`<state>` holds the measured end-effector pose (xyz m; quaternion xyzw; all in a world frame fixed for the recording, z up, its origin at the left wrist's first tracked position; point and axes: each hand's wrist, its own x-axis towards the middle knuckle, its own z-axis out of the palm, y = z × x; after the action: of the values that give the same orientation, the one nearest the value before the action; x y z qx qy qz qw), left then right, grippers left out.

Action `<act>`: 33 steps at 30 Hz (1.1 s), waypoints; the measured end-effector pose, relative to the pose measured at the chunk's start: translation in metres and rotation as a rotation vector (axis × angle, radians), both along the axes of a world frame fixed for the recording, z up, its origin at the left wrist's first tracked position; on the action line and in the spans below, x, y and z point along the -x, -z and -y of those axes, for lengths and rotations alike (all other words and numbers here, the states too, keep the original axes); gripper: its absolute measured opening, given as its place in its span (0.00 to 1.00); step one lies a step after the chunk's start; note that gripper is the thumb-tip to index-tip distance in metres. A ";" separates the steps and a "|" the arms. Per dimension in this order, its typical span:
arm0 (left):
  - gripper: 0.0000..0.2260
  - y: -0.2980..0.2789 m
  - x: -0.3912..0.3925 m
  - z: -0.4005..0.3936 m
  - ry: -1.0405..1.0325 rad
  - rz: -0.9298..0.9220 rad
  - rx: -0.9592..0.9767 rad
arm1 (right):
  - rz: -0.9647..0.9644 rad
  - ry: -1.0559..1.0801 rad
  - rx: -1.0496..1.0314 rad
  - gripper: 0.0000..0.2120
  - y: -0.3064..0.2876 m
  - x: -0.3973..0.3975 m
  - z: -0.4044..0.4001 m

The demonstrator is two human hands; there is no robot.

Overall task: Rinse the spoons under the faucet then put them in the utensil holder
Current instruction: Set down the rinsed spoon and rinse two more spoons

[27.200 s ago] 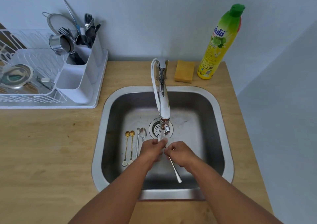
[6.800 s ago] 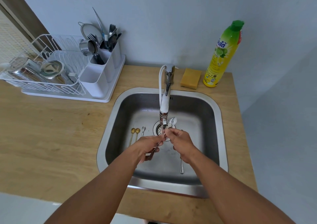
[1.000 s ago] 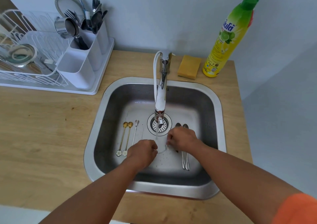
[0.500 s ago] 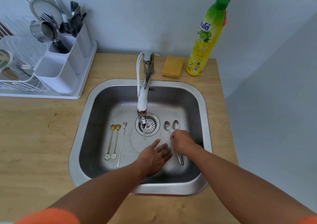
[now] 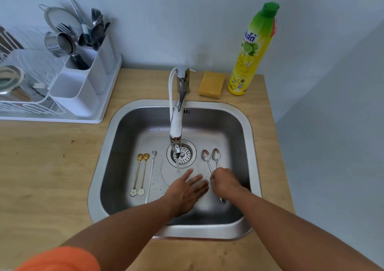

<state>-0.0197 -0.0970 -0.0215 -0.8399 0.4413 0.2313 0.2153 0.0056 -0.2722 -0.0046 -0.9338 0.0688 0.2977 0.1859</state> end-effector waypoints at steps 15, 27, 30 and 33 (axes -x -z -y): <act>0.29 0.004 -0.003 -0.016 -0.064 0.076 -0.012 | -0.043 0.067 -0.003 0.11 0.000 0.003 0.003; 0.30 0.014 0.003 -0.013 -0.145 -0.023 0.061 | -0.103 0.024 0.003 0.12 -0.002 0.001 -0.009; 0.30 0.016 0.003 -0.017 -0.045 -0.103 0.097 | -0.119 0.013 -0.002 0.12 -0.005 -0.001 -0.010; 0.32 0.019 -0.001 -0.032 -0.129 -0.033 0.059 | -0.137 0.001 -0.007 0.12 -0.008 -0.001 -0.009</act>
<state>-0.0189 -0.0654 -0.0407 -0.8687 0.3964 0.2452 0.1677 0.0069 -0.2629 0.0031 -0.9106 0.0810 0.3611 0.1841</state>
